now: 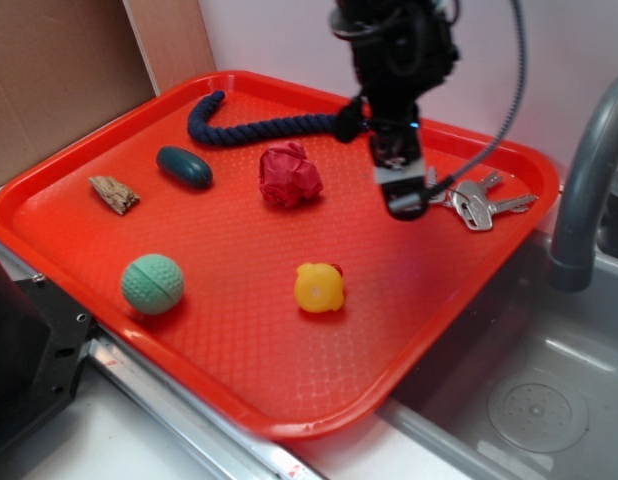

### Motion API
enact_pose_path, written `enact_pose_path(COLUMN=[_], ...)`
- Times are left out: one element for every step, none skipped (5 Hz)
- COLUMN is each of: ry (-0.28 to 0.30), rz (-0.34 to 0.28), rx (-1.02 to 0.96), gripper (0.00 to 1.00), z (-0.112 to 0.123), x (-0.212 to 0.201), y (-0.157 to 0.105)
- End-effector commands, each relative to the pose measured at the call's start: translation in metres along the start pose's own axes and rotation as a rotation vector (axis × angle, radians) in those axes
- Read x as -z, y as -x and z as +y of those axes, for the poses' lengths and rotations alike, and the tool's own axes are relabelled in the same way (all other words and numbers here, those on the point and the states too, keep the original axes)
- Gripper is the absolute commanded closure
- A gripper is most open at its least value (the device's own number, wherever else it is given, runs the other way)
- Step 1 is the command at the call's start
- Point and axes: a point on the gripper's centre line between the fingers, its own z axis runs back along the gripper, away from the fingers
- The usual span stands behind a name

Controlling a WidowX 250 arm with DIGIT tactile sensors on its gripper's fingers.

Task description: Grab the silver keys.

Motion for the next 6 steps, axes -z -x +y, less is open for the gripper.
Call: enact_pose_path(ry=[-0.019,-0.049,-0.08,-0.041,-0.03,-0.032], rz=[0.028,0.057,0.077,0.071,0.053,0.049], rx=[0.12,0.111,0.036,-0.017,-0.062,-0.113], gripper=[0.0,0.0,1.0,1.0,1.0,1.0], z=[-0.017,-0.014,-0.004,0.016,0.026,0.031], x=[0.01,0.023,0.025,0.027,0.017,0.009], y=[-0.026,-0.029,-0.023,-0.014,-0.002,0.006])
